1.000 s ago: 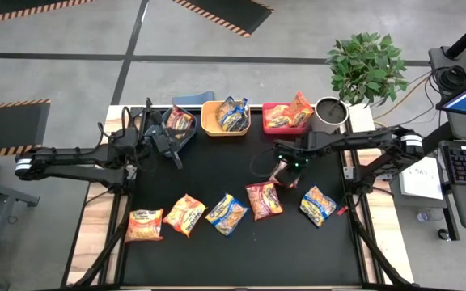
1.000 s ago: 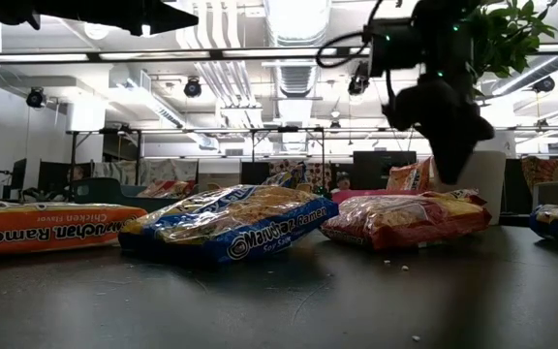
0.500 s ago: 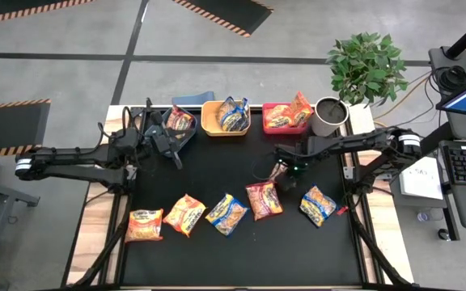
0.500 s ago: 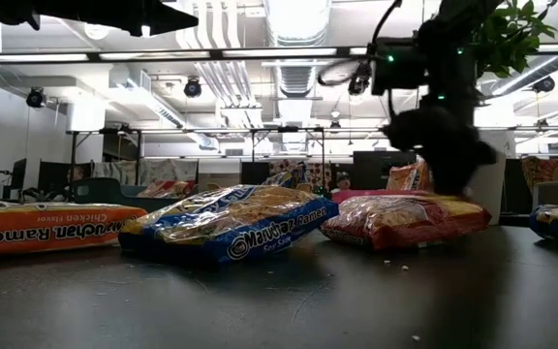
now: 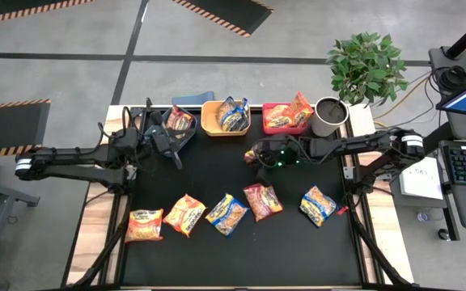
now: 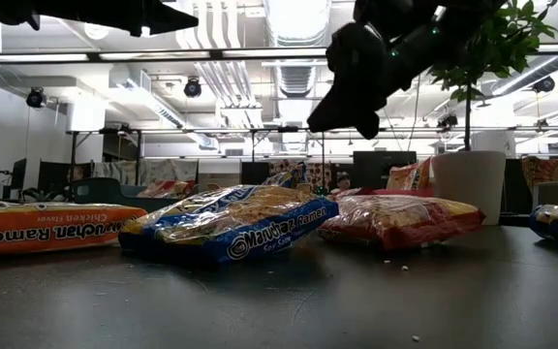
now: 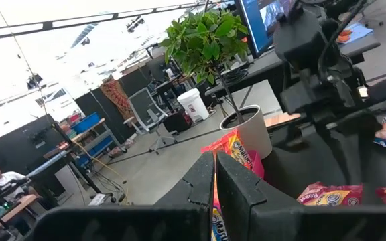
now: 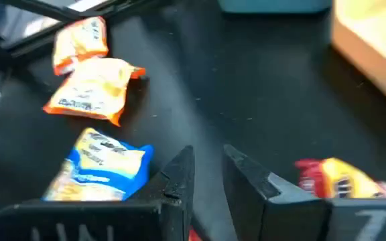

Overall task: Sort Maruchan noodles
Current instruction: Put the red noodle pack into the blue bin

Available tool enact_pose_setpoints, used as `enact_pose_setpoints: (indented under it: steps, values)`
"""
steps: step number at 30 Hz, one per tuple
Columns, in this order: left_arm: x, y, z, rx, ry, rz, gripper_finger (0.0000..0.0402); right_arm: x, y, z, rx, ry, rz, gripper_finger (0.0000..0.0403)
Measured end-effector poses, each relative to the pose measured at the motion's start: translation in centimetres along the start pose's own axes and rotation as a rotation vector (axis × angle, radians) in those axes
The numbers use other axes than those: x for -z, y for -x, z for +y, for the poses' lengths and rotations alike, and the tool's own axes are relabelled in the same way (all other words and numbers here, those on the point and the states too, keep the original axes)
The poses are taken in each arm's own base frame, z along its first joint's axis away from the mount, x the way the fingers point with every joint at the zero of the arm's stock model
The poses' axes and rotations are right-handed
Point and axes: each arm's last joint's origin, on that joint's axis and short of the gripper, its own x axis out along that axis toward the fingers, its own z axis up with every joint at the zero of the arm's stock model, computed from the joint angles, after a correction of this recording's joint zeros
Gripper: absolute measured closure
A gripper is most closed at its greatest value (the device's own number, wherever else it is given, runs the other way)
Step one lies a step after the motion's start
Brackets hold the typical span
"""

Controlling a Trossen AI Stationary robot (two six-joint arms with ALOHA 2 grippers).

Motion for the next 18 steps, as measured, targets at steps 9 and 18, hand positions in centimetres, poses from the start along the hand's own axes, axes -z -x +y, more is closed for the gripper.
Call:
enact_pose_setpoints:
  steps: [9, 18]
  values:
    - [0.0, 0.0, 0.0, 0.000, 0.000, 0.000, 0.0402, 0.9, -0.8, -0.9, 0.161, 0.044, 0.020, 0.0340]
    - [0.0, 0.0, 0.0, 0.003, -0.005, 0.005, 0.0402, 4.9, -3.3, -3.1, 0.455, 0.080, 0.069, 0.0340]
